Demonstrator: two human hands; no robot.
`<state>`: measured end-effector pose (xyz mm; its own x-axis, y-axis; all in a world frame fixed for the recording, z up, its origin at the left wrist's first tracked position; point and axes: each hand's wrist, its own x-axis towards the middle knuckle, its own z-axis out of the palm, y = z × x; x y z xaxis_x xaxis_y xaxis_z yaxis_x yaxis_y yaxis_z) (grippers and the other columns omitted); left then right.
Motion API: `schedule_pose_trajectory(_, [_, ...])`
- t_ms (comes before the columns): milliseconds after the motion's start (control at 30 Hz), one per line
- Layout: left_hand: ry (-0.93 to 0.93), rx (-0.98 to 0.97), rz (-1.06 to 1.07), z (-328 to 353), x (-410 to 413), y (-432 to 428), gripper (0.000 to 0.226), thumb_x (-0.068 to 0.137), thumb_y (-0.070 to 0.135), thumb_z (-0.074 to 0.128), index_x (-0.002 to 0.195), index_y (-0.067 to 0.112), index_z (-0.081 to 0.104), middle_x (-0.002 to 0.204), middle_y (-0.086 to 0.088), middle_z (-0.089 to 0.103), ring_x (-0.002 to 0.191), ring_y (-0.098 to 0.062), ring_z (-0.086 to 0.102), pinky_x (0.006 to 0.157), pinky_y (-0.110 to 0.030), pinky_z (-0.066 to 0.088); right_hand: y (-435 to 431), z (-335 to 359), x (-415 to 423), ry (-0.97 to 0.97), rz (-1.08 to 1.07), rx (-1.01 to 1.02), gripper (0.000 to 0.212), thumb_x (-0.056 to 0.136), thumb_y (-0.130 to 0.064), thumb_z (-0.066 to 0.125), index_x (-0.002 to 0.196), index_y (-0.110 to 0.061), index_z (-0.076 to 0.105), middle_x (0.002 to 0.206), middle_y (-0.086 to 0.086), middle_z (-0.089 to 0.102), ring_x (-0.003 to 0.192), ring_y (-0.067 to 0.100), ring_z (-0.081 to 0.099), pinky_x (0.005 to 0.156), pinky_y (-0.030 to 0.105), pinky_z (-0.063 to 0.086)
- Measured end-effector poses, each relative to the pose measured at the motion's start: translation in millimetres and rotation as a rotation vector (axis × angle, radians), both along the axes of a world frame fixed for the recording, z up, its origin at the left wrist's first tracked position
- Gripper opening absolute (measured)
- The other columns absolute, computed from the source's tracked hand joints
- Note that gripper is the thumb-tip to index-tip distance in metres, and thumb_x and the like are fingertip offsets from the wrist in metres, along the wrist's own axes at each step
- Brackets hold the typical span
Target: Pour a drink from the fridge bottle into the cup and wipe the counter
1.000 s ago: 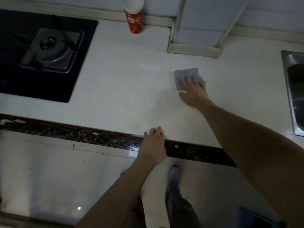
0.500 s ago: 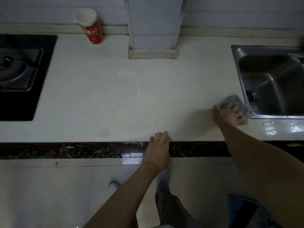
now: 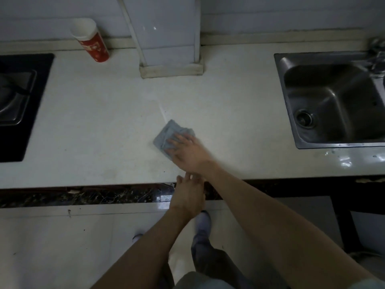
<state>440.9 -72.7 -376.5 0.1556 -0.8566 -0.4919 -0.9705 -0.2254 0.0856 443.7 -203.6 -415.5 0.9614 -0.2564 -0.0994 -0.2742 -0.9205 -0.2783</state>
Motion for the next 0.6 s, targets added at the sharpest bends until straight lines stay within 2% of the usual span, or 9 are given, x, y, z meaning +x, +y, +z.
schedule_pose_trajectory(100, [0.017, -0.028, 0.011, 2, -3, -4, 0.046, 0.088, 0.017, 0.051, 0.134, 0.009, 0.050, 0.147, -0.010, 0.039, 0.128, -0.031, 0.039, 0.101, -0.046, 0.040, -26, -5, -57, -0.114, -0.036, -0.052, 0.042, 0.095, -0.037, 0.036, 0.114, -0.026, 0.072, 0.130, 0.001, 0.063, 0.132, 0.024, 0.049, 0.115, 0.039, 0.021])
schedule_pose_trajectory(200, [0.043, -0.026, 0.042, 2, -8, -8, 0.047, 0.088, 0.016, 0.051, 0.134, 0.012, 0.054, 0.148, -0.006, 0.037, 0.128, -0.030, 0.039, 0.103, -0.045, 0.040, -59, 1, -118, -0.203, -0.261, -0.126, 0.037, 0.094, -0.033, 0.041, 0.110, -0.022, 0.073, 0.126, 0.004, 0.066, 0.127, 0.028, 0.054, 0.105, 0.050, 0.041])
schedule_pose_trajectory(267, [0.045, -0.002, 0.049, 3, -11, -10, 0.045, 0.091, 0.017, 0.048, 0.135, 0.012, 0.053, 0.148, -0.007, 0.036, 0.130, -0.031, 0.038, 0.105, -0.046, 0.039, -72, 9, -156, -0.189, -0.443, -0.128, 0.038, 0.092, -0.034, 0.041, 0.109, -0.022, 0.073, 0.126, 0.004, 0.065, 0.127, 0.029, 0.053, 0.102, 0.050, 0.043])
schedule_pose_trajectory(367, [0.011, 0.055, -0.015, 3, -11, -10, 0.046, 0.093, 0.022, 0.048, 0.137, 0.008, 0.048, 0.150, -0.010, 0.032, 0.131, -0.033, 0.036, 0.106, -0.048, 0.039, -74, 18, -196, 0.033, -0.626, -0.060, 0.051, 0.088, -0.040, 0.035, 0.128, -0.023, 0.062, 0.145, 0.004, 0.050, 0.142, 0.027, 0.034, 0.112, 0.047, 0.027])
schedule_pose_trajectory(467, [0.063, 0.114, -0.042, 7, -4, -10, 0.052, 0.093, 0.024, 0.051, 0.141, 0.006, 0.043, 0.154, -0.012, 0.027, 0.134, -0.035, 0.033, 0.108, -0.049, 0.037, -66, 26, -206, 0.291, -0.674, 0.024, 0.064, 0.087, -0.041, 0.039, 0.148, -0.025, 0.036, 0.160, 0.001, 0.021, 0.150, 0.023, 0.008, 0.120, 0.042, 0.006])
schedule_pose_trajectory(533, [0.126, 0.149, -0.031, 12, 3, -14, 0.052, 0.093, 0.025, 0.054, 0.140, 0.005, 0.045, 0.152, -0.012, 0.030, 0.133, -0.034, 0.033, 0.108, -0.047, 0.039, -67, 39, -196, 0.386, -0.663, 0.034, 0.062, 0.090, -0.037, 0.046, 0.148, -0.022, 0.033, 0.160, 0.005, 0.019, 0.148, 0.027, 0.011, 0.119, 0.044, 0.009])
schedule_pose_trajectory(600, [0.181, 0.183, 0.000, 22, 12, -21, 0.047, 0.093, 0.021, 0.055, 0.137, 0.003, 0.048, 0.146, -0.014, 0.037, 0.132, -0.033, 0.037, 0.107, -0.045, 0.041, -69, 67, -172, 0.435, -0.742, 0.055, 0.052, 0.091, -0.032, 0.047, 0.141, -0.016, 0.044, 0.151, 0.012, 0.035, 0.138, 0.034, 0.031, 0.113, 0.046, 0.027])
